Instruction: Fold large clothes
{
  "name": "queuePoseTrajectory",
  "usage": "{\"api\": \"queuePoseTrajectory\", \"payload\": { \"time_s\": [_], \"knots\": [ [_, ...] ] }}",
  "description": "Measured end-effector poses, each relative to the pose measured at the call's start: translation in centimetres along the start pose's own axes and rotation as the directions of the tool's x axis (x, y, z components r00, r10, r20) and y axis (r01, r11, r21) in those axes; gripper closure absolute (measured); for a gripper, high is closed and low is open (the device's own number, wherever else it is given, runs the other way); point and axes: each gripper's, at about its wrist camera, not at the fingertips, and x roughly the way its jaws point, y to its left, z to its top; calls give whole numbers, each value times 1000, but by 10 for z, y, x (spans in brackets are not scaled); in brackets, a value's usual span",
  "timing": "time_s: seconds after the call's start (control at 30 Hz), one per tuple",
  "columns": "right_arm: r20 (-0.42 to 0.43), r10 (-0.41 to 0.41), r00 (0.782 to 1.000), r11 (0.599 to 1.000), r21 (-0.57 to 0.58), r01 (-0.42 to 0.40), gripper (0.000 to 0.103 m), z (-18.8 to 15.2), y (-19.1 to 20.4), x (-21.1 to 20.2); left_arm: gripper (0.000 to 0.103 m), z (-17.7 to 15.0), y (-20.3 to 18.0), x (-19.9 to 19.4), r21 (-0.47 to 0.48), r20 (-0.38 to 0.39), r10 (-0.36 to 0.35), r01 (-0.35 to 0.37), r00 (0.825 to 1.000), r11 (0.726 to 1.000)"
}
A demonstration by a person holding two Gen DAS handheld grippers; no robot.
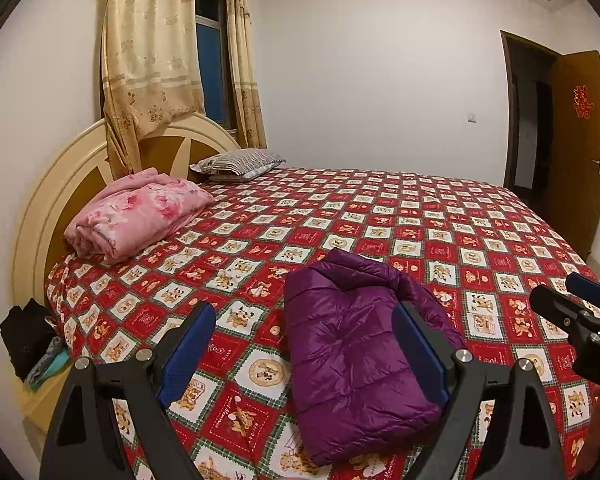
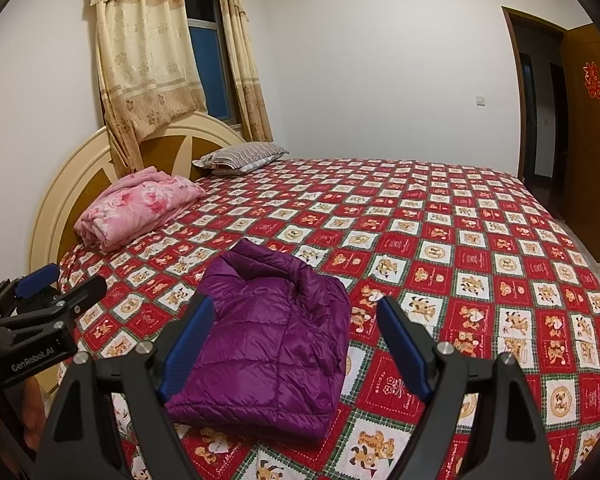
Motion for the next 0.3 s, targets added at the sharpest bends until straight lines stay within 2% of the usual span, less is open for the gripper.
{"api": "queuePoseTrajectory", "payload": {
  "time_s": [0.3],
  "knots": [
    [-2,-2,1000,1000,0,2,17,-2,2,1,13,-2,-1,1,9,10,-11,11,1000,1000]
  ]
}}
